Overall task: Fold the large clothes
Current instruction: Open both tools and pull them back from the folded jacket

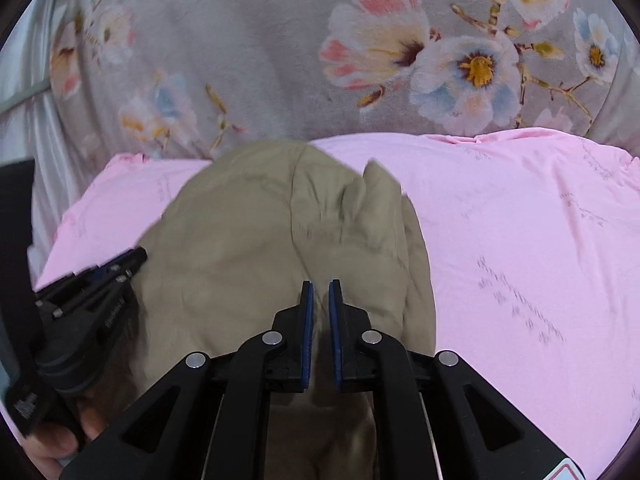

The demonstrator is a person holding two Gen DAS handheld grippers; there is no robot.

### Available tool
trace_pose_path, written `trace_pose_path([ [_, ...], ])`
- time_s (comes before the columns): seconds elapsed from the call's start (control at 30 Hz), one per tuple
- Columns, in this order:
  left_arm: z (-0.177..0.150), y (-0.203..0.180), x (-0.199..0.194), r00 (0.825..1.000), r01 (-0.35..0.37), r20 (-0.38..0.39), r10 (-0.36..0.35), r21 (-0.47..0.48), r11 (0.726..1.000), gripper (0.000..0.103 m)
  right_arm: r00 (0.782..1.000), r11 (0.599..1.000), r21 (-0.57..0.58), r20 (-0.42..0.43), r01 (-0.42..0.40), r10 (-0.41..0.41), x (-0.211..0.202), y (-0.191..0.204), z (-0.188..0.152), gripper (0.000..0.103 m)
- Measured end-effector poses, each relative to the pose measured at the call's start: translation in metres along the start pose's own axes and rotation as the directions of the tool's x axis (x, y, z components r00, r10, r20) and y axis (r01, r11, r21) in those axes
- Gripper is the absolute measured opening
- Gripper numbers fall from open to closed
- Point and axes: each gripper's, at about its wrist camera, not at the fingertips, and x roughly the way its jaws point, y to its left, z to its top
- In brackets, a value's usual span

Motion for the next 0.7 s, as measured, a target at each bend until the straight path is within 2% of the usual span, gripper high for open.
trace_pose_path([
  [0.2,-0.028,-0.002,-0.020,0.999,-0.029,0.022,0.029,0.004,1.000,0.005,1.000,1.000,0.008,-0.002,0.019,-0.019,-0.008,-0.003,-0.020,0.008],
  [0.37,-0.041,0.006,-0.036,1.000,-0.016,0.009,0.016,-0.034,0.999,0.005,0.998,0.998,-0.026,-0.030,0.054,-0.055,-0.023,0.002,-0.038,0.008],
  [0.57,-0.060,0.008,-0.061,1.000,-0.014,0.000,0.014,-0.057,0.998,0.005,0.996,0.998,-0.001,-0.053,0.069,-0.069,-0.046,0.000,-0.061,0.014],
  [0.67,-0.069,0.008,-0.074,1.000,-0.027,0.002,0.027,-0.049,0.998,0.013,0.996,0.997,-0.006,-0.042,0.080,-0.081,-0.061,0.000,-0.071,0.015],
  [0.7,-0.073,0.007,-0.079,0.999,-0.034,0.002,0.034,-0.046,0.998,0.023,0.996,0.996,-0.010,-0.035,0.085,-0.085,-0.067,0.001,-0.074,0.016],
])
